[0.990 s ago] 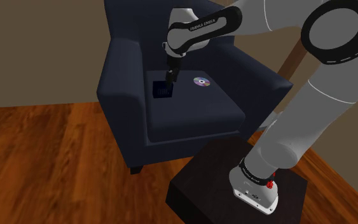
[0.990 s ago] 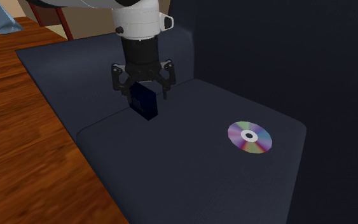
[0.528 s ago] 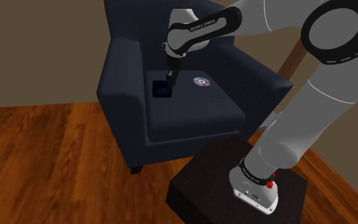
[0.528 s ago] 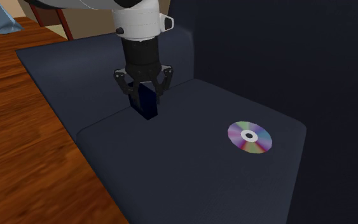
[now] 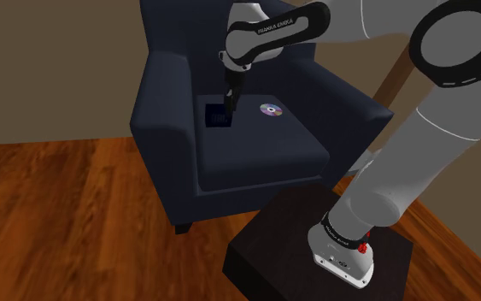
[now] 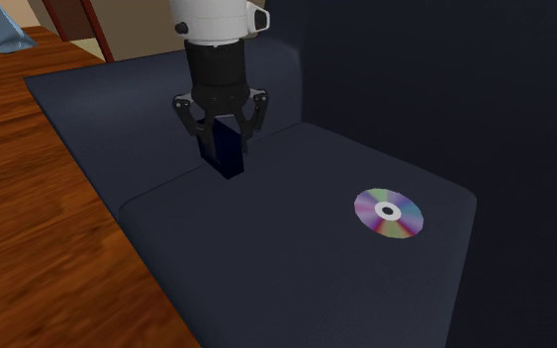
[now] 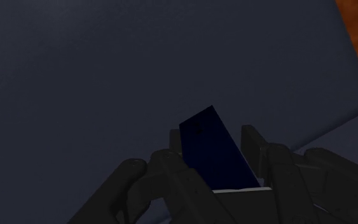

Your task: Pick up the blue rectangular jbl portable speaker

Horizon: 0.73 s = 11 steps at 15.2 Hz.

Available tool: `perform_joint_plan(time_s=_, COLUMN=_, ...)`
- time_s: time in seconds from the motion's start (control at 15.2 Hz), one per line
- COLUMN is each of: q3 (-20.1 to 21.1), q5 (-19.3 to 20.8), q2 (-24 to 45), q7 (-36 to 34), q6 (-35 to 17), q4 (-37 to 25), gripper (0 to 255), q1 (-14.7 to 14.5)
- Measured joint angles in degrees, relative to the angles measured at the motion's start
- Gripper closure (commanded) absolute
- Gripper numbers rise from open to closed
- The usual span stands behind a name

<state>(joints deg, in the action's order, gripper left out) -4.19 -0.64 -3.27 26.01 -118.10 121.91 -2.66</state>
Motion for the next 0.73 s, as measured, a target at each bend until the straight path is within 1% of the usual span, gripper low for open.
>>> perform_joint_plan(time_s=0.73, q3=0.1, q5=0.2, q2=-2.2, q7=-0.3, q6=8.1, q4=-5.9, gripper=255, q1=0.0)
